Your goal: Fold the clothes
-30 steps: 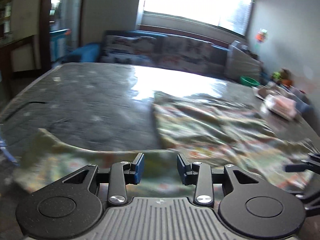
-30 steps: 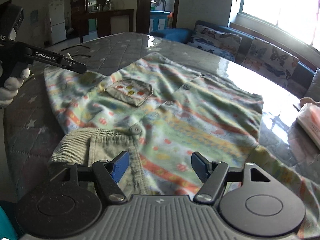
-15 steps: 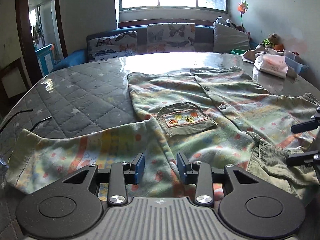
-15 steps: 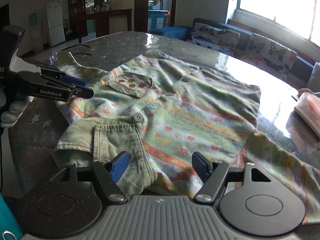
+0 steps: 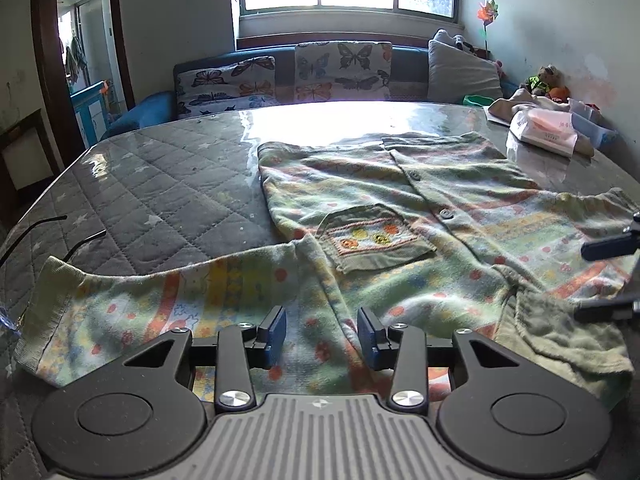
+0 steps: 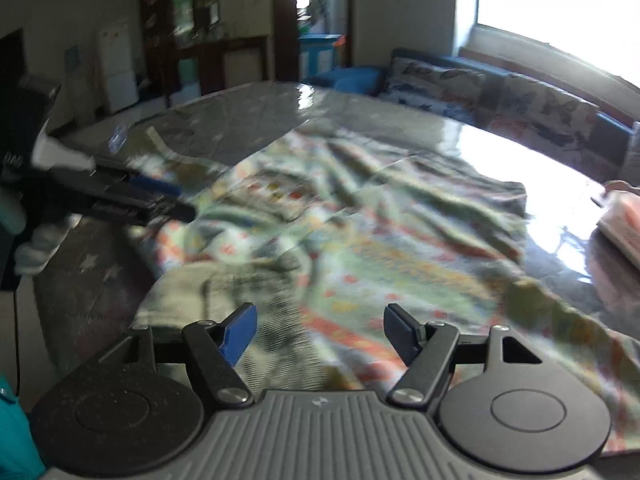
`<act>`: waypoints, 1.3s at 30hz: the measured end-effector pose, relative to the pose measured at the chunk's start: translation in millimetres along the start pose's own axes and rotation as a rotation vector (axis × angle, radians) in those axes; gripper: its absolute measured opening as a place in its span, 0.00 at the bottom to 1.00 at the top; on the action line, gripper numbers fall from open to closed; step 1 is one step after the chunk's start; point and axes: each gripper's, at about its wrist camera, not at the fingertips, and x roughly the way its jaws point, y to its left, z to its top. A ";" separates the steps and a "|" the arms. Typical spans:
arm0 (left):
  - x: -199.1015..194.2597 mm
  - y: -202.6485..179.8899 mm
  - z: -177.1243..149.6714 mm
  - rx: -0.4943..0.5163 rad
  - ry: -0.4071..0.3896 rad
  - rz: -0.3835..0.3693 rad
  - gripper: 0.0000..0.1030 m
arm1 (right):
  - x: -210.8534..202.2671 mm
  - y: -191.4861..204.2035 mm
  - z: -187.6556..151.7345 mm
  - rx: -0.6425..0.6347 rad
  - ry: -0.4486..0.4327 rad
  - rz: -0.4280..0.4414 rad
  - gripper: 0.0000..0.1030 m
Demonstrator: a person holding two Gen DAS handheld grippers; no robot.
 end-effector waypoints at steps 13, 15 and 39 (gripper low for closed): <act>-7.3 -47.0 26.3 0.052 -0.032 -0.139 0.50 | 3.7 -111.7 -9.5 0.228 -0.022 -0.243 0.69; -6.2 -54.9 29.3 0.062 -0.034 -0.159 0.52 | 5.1 -128.1 -16.0 0.252 -0.006 -0.277 0.69; 17.9 -144.8 42.1 0.168 0.052 -0.351 0.58 | -46.5 -200.4 -66.5 0.475 -0.012 -0.496 0.68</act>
